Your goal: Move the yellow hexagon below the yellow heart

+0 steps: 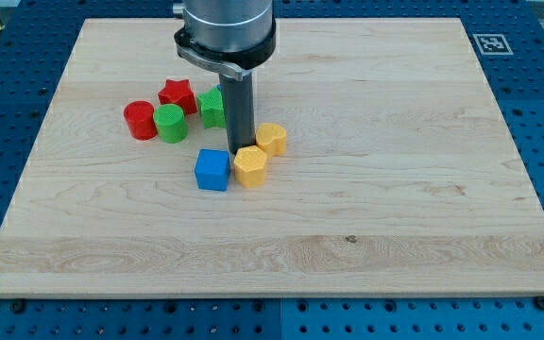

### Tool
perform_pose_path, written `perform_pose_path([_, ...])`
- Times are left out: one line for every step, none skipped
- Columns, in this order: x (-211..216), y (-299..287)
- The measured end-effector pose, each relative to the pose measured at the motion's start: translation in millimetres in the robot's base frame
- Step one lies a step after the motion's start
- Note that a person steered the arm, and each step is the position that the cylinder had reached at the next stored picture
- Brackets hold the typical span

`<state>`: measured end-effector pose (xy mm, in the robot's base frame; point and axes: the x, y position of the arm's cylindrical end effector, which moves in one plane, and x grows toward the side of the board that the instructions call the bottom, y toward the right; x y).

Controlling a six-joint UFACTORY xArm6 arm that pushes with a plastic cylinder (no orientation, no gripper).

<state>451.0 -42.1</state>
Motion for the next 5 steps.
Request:
perform_pose_path([11,0])
perform_pose_path([11,0])
perform_pose_path([12,-14])
perform_pose_path([16,-18])
perform_pose_path([25,-18])
